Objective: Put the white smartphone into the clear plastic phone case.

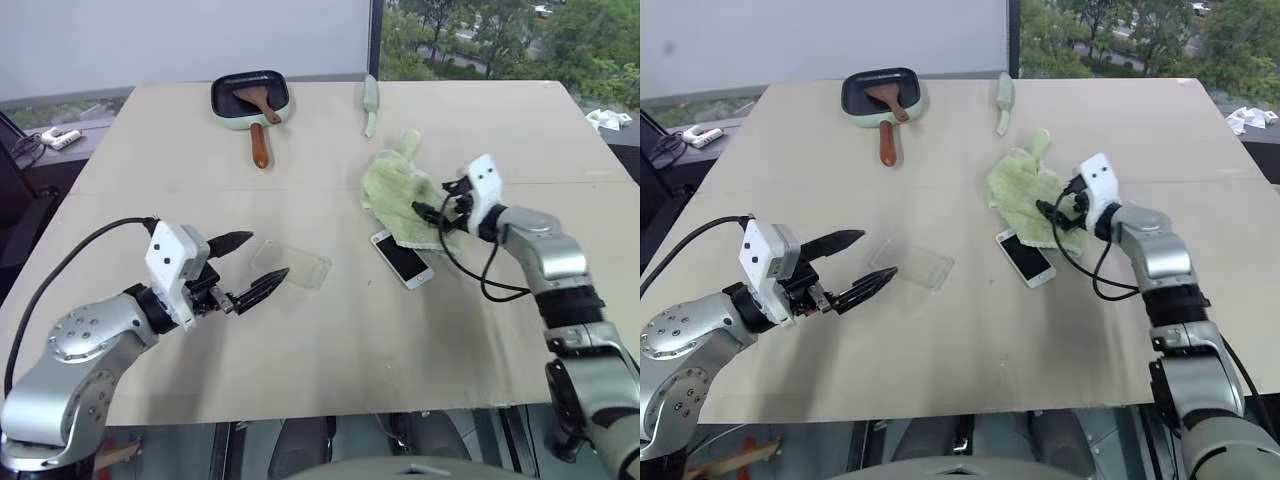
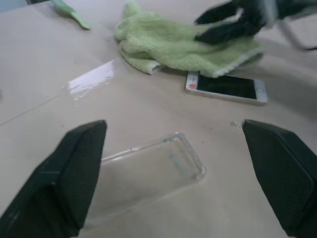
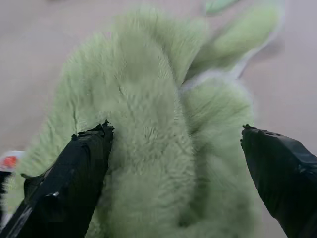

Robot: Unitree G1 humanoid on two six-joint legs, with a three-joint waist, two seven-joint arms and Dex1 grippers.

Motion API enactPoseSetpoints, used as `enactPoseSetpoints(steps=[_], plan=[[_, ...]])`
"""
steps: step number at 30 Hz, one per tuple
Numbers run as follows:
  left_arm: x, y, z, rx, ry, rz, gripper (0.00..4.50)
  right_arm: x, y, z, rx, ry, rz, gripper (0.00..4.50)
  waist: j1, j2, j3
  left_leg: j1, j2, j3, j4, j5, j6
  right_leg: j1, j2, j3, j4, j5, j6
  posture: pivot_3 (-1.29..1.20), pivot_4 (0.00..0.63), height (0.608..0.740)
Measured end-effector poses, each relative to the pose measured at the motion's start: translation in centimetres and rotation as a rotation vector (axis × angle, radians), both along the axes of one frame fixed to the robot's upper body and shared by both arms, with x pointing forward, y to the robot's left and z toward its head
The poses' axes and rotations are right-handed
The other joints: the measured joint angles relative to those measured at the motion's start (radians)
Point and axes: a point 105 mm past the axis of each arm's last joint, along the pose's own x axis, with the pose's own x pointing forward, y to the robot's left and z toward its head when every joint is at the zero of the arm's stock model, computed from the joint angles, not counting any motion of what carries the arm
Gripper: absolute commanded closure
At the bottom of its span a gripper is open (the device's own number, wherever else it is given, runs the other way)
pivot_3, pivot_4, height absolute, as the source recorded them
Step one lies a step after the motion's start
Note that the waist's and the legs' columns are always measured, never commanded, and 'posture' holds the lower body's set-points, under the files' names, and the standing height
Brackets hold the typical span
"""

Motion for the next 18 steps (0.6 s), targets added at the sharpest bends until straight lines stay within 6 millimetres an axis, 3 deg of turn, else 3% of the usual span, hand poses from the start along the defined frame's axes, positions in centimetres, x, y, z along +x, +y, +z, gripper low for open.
enactPoseSetpoints(steps=[8,15,18], plan=[[-0.5,-1.3,1.3,-0.045,-0.032,-0.075,0.00,0.2,0.0,-0.7,-0.036,0.037,0.026,4.48,-0.001,0.000,0.000,0.001,0.000,-0.001,0.000,-0.002,0.003,0.000,0.000,0.000,0.002,0.000,0.000,0.00,0.150,0.740],[-0.6,-2.0,1.9,-0.075,-0.043,-0.123,0.00,0.6,-0.4,-0.4,-0.027,0.013,-0.002,4.48,-0.001,0.000,0.000,0.001,-0.001,-0.002,0.000,-0.001,0.002,0.001,0.000,-0.001,0.003,0.000,0.000,0.00,0.150,0.740],[-0.5,-2.7,2.0,-0.083,-0.042,-0.152,0.00,1.9,-2.9,1.1,-0.010,-0.037,-0.131,4.48,-0.001,0.001,0.001,0.001,-0.002,-0.001,0.000,-0.001,0.002,0.001,0.000,0.000,0.002,0.000,0.000,0.00,0.150,0.740]])
